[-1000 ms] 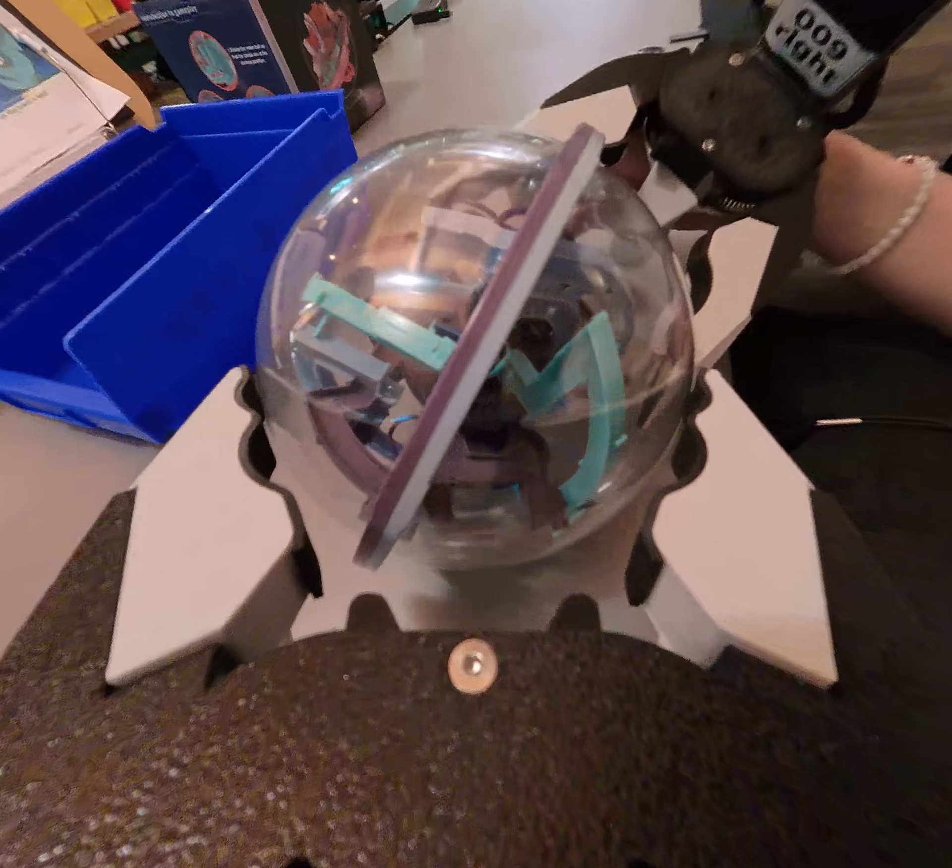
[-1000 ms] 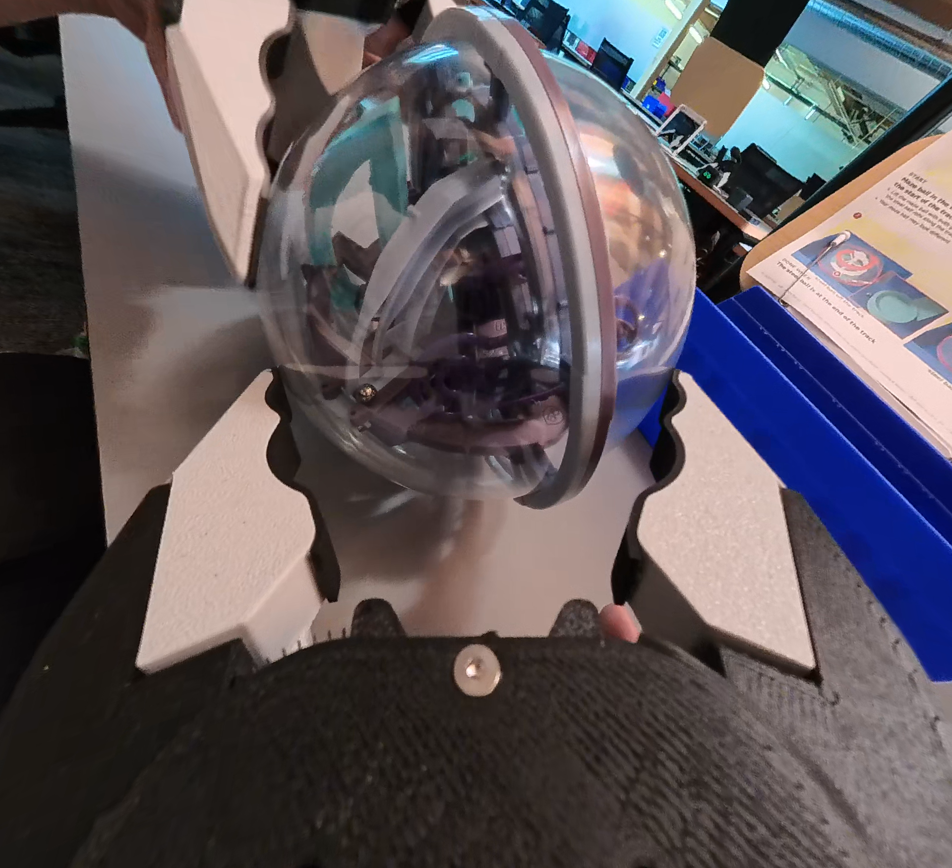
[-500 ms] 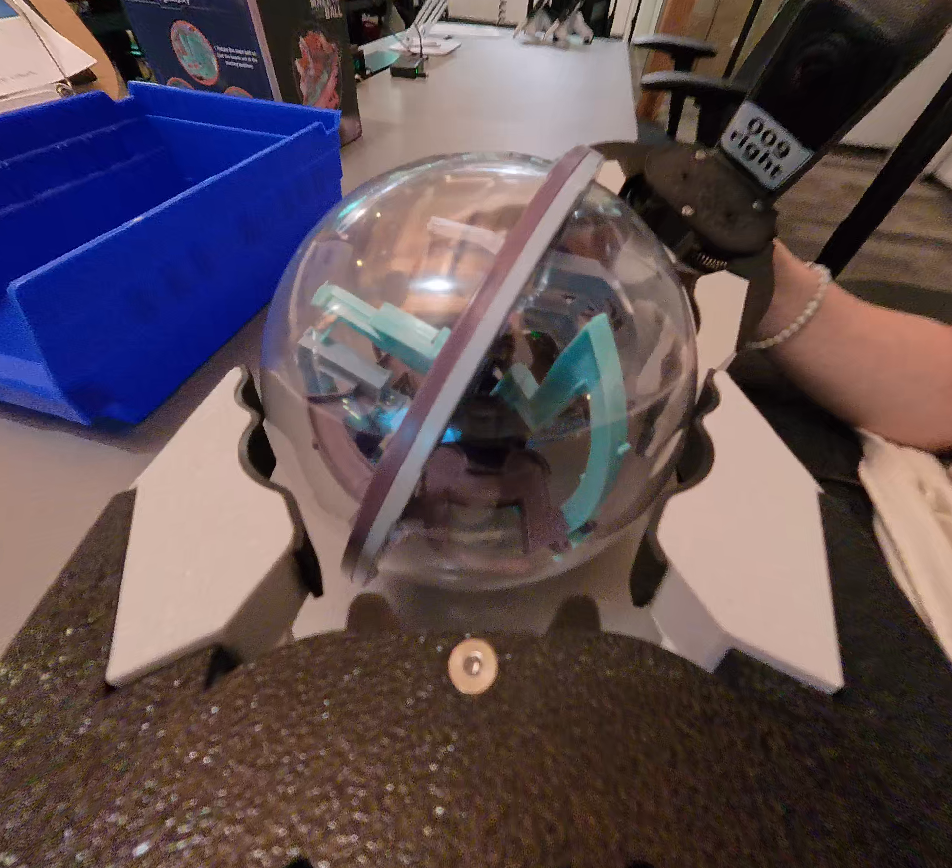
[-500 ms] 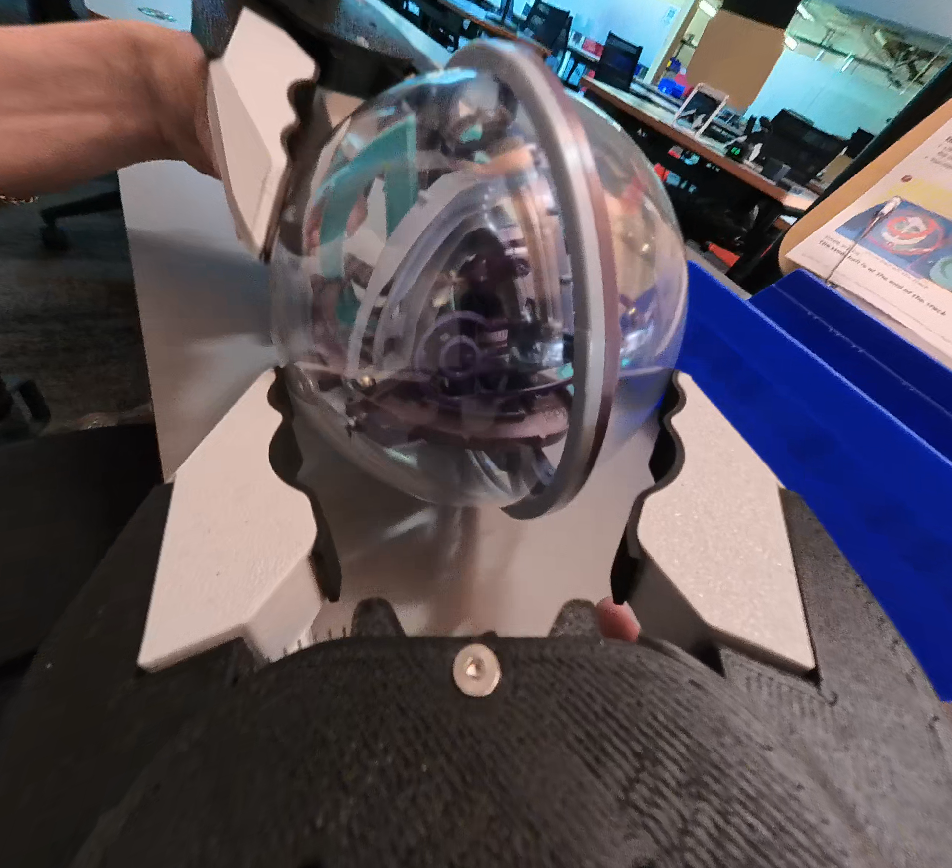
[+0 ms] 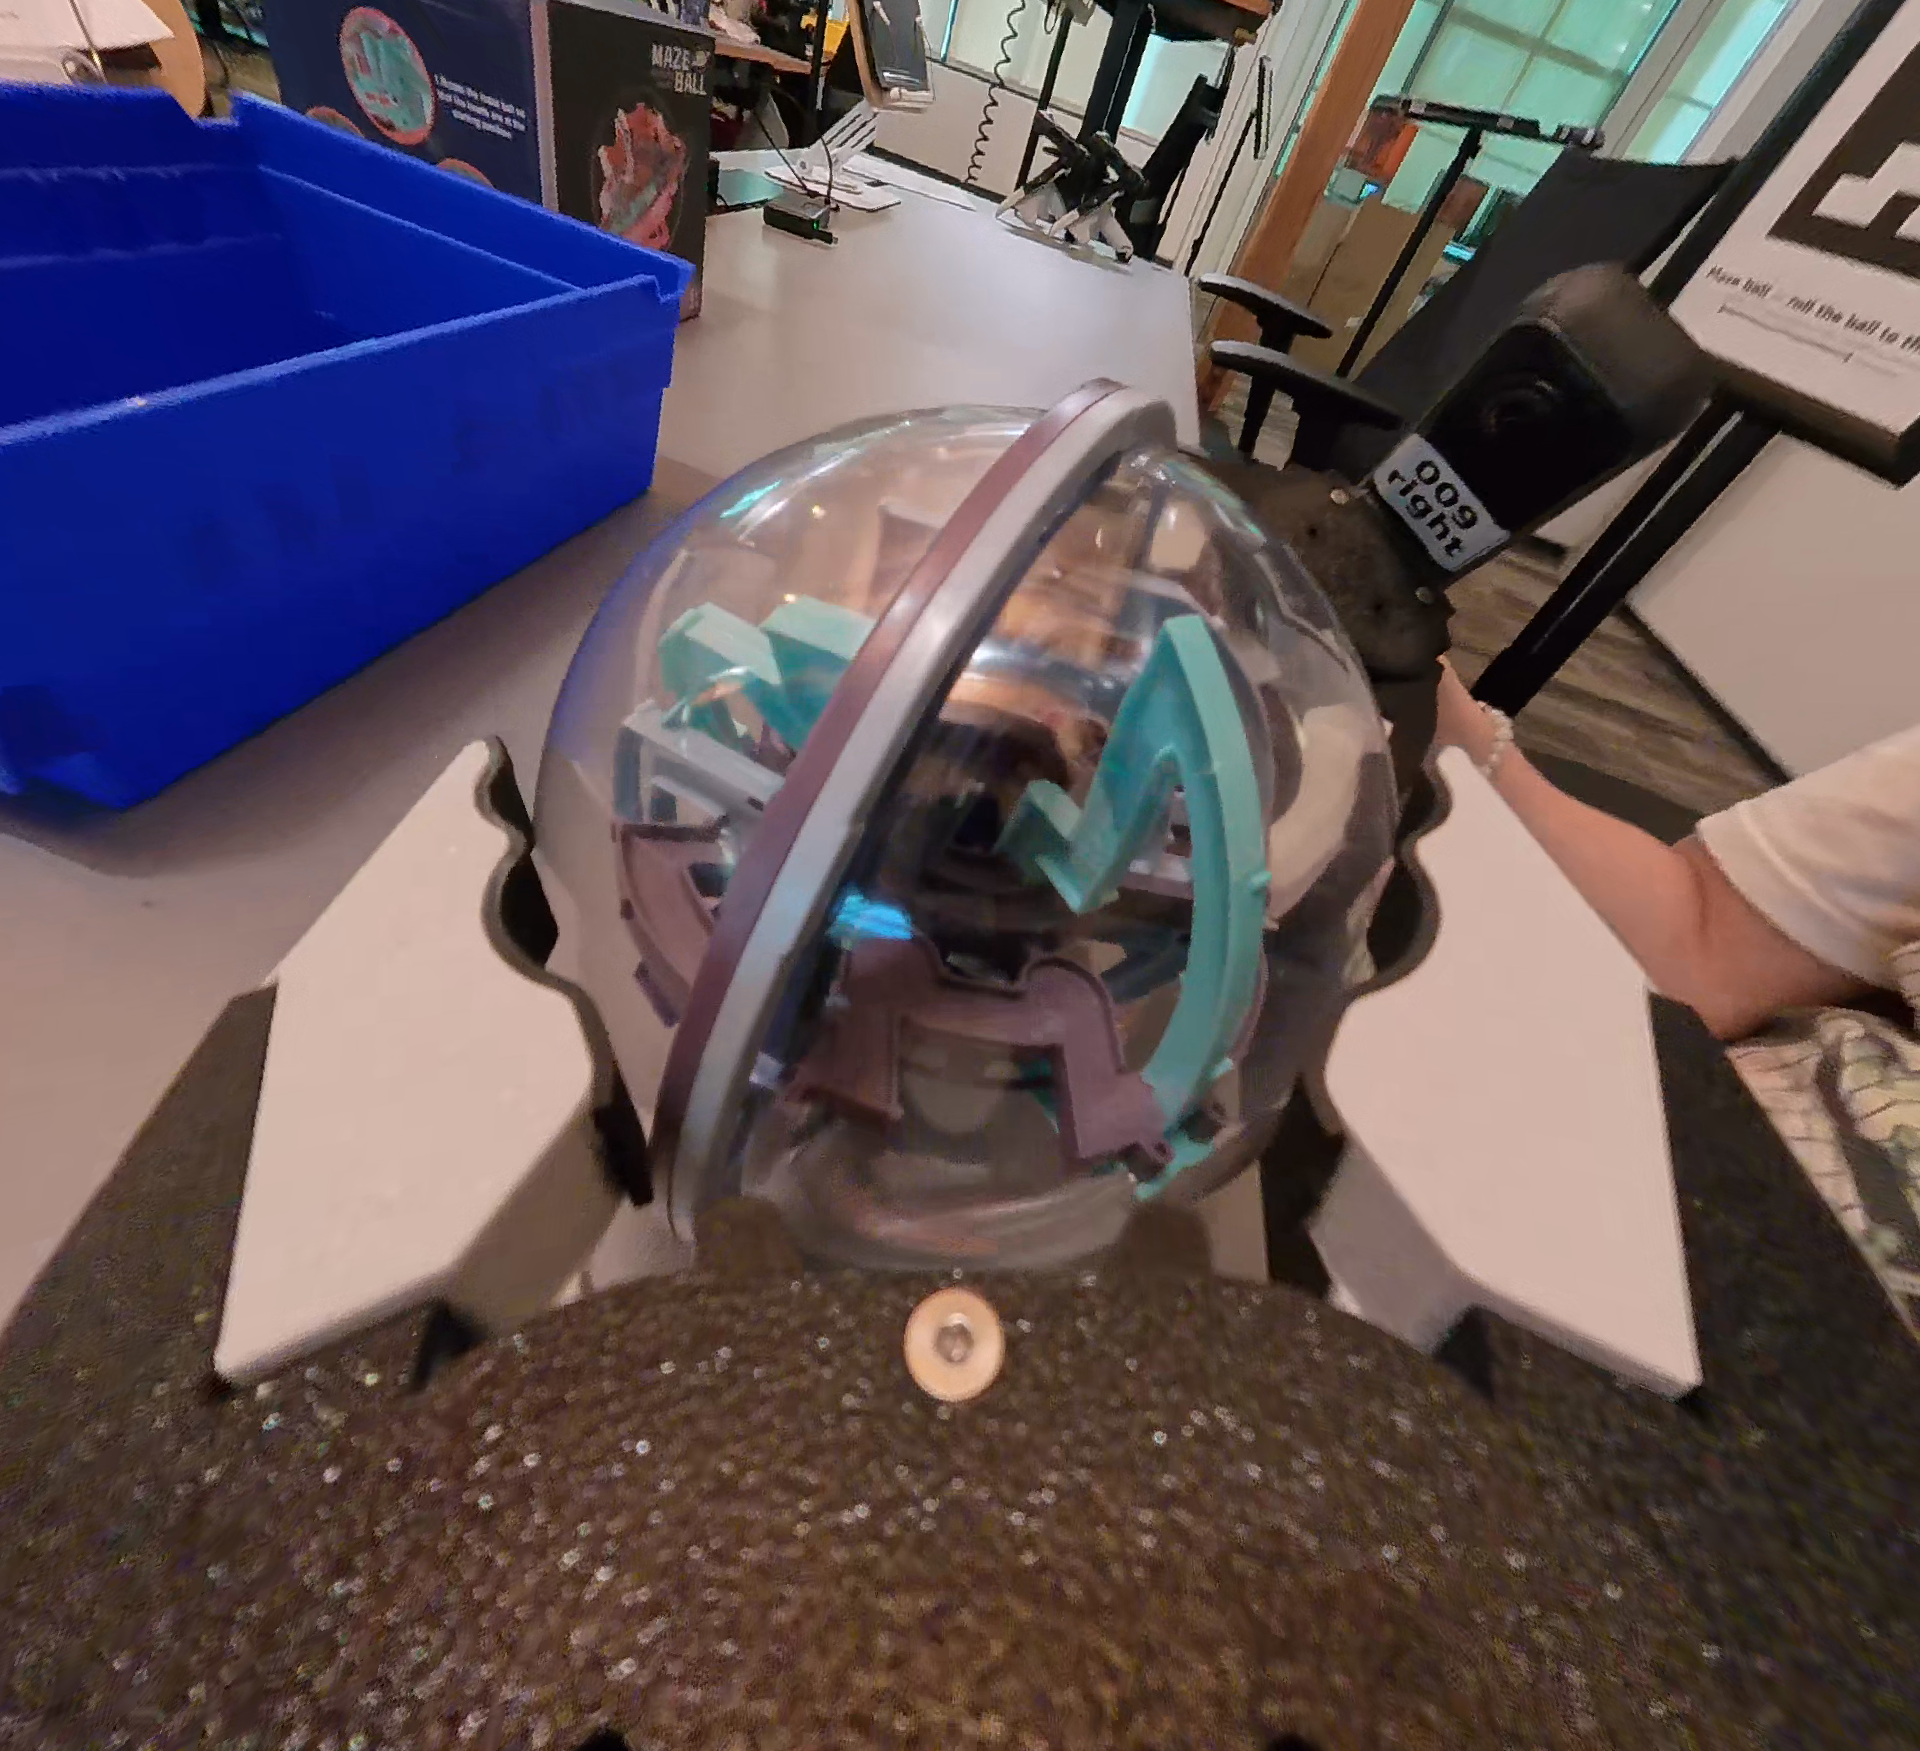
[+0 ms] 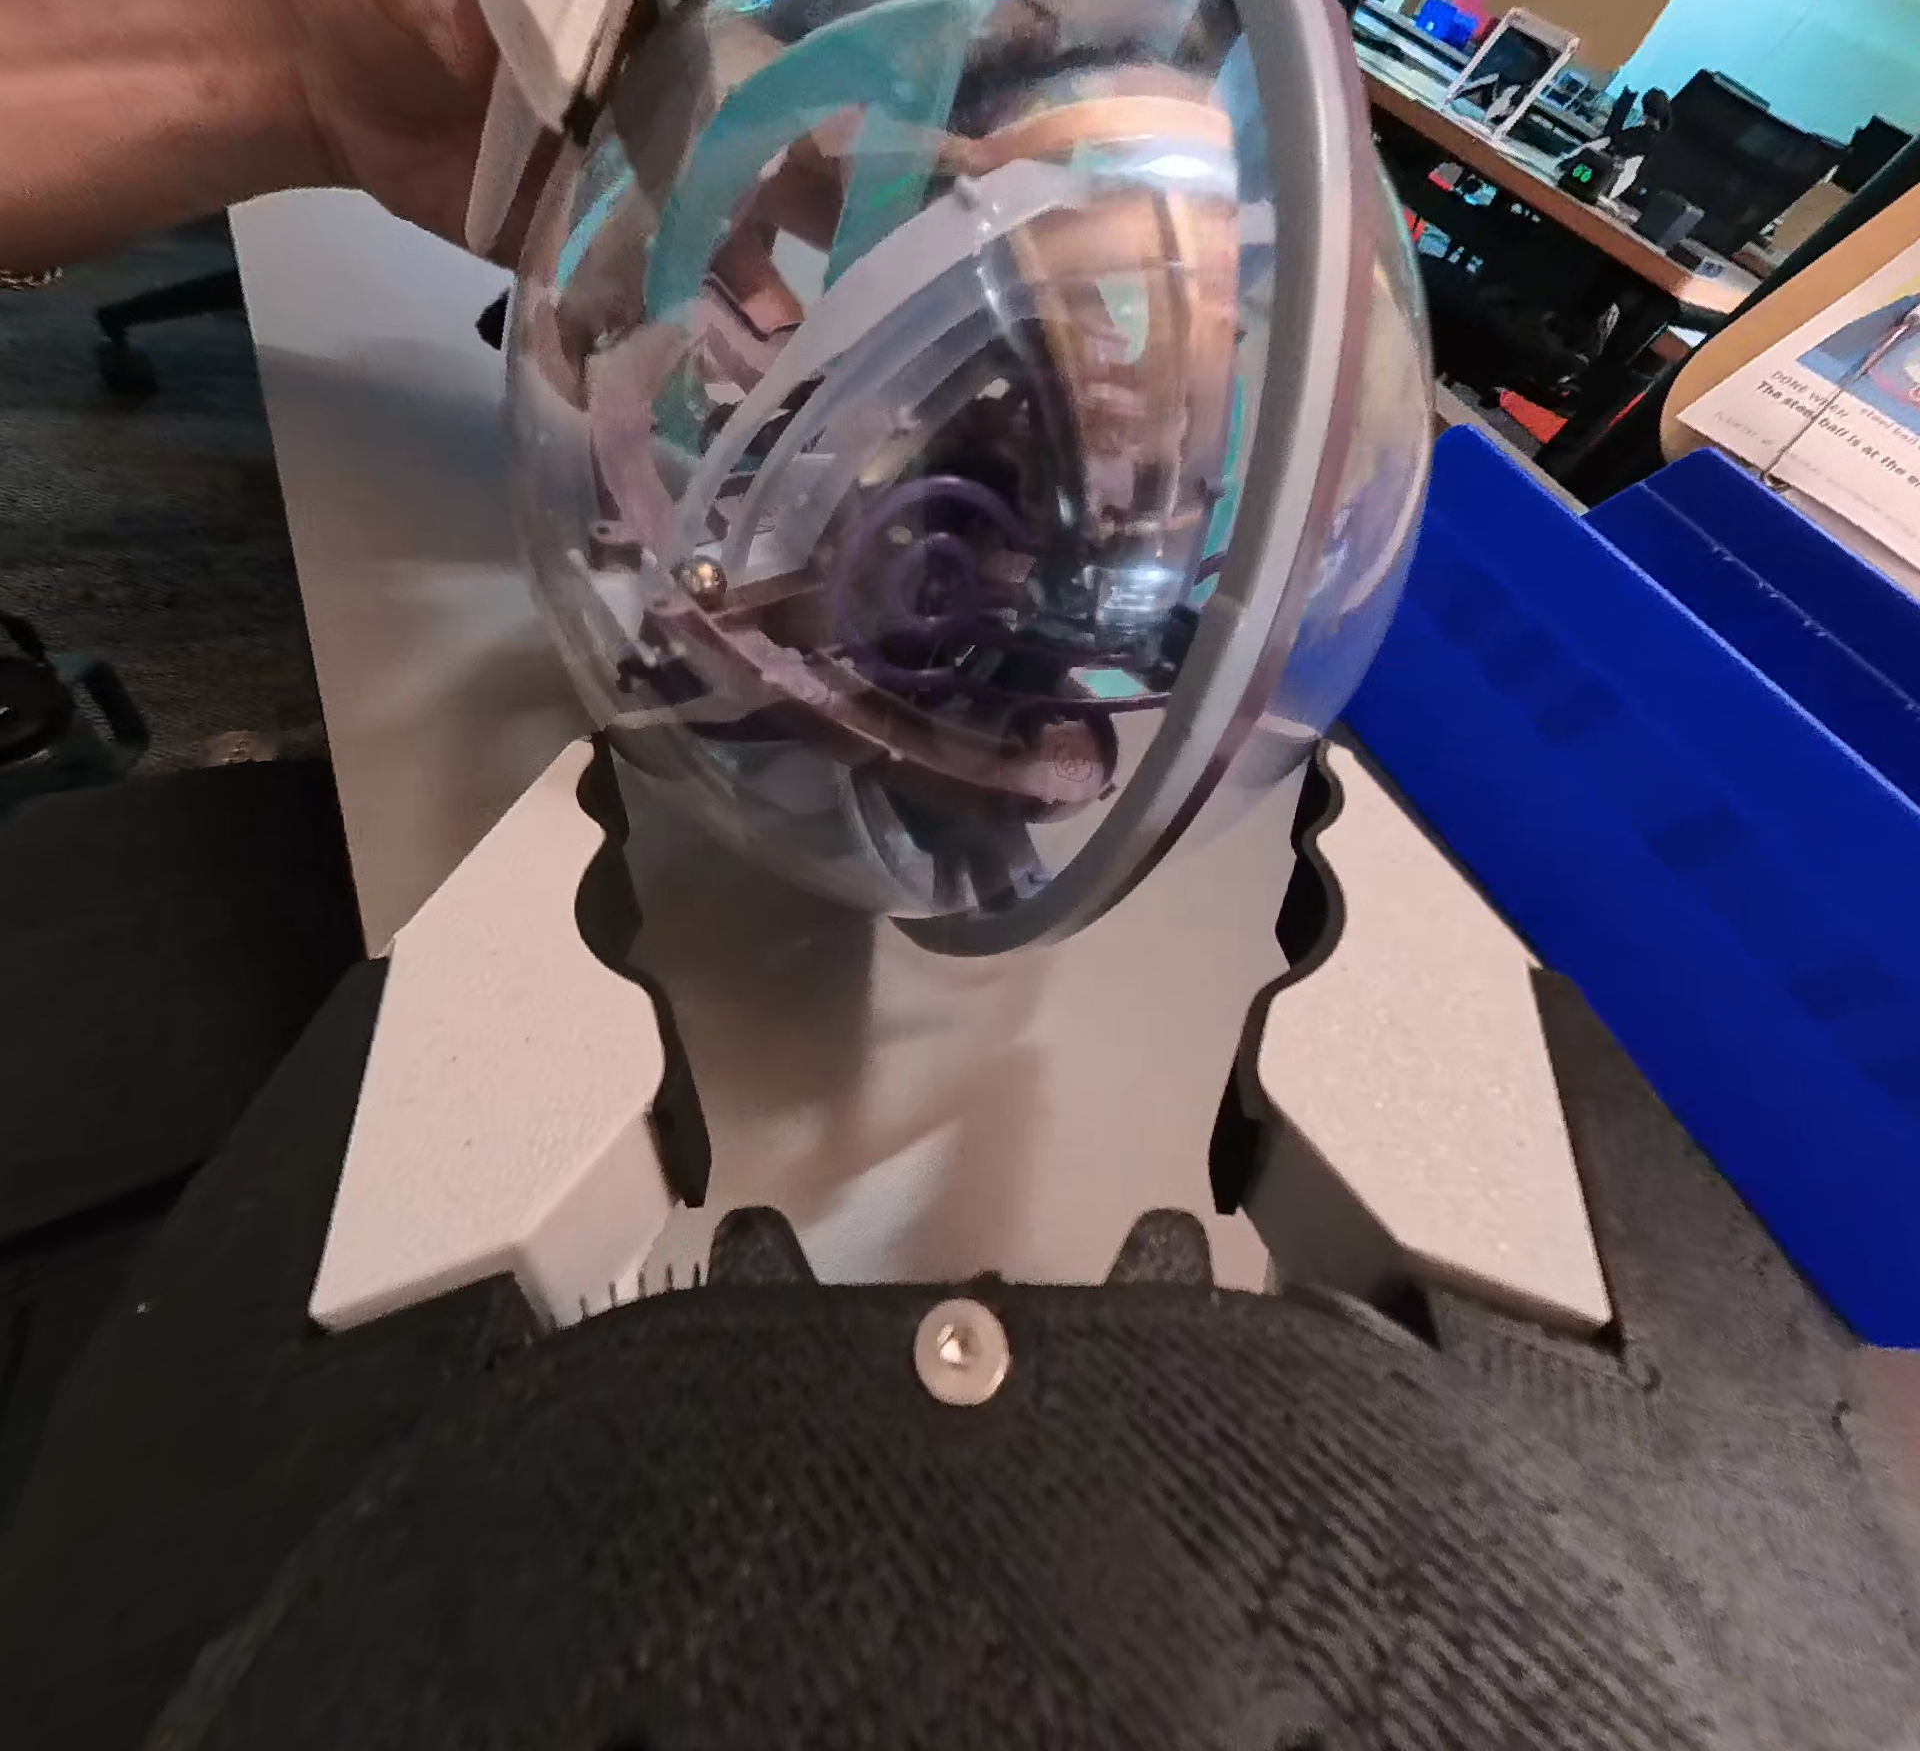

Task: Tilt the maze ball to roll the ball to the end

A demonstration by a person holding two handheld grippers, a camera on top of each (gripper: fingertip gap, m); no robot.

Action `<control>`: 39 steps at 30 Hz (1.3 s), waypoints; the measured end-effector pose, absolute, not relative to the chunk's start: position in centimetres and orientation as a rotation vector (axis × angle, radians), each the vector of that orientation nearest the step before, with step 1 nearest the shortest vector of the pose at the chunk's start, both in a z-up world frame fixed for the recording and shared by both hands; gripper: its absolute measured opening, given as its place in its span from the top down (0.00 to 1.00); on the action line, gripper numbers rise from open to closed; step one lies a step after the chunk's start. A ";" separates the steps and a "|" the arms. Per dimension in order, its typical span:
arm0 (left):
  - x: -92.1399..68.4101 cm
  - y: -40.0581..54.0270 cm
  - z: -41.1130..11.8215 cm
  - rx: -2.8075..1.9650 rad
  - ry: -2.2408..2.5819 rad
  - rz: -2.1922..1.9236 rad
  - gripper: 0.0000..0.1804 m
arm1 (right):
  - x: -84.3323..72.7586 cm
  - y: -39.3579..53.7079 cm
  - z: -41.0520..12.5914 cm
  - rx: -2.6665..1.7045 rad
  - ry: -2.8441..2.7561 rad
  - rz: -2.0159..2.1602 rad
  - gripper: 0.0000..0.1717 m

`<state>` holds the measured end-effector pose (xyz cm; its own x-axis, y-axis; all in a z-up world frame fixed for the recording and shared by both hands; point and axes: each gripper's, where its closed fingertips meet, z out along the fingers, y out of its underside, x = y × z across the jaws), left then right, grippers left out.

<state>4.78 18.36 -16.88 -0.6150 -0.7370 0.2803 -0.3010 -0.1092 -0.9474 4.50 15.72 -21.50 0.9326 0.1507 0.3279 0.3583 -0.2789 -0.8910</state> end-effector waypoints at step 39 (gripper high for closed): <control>3.7 19.9 -17.4 -1.291 1.800 -1.922 0.16 | 3.2 16.3 -19.3 -1.689 -0.483 -0.309 0.28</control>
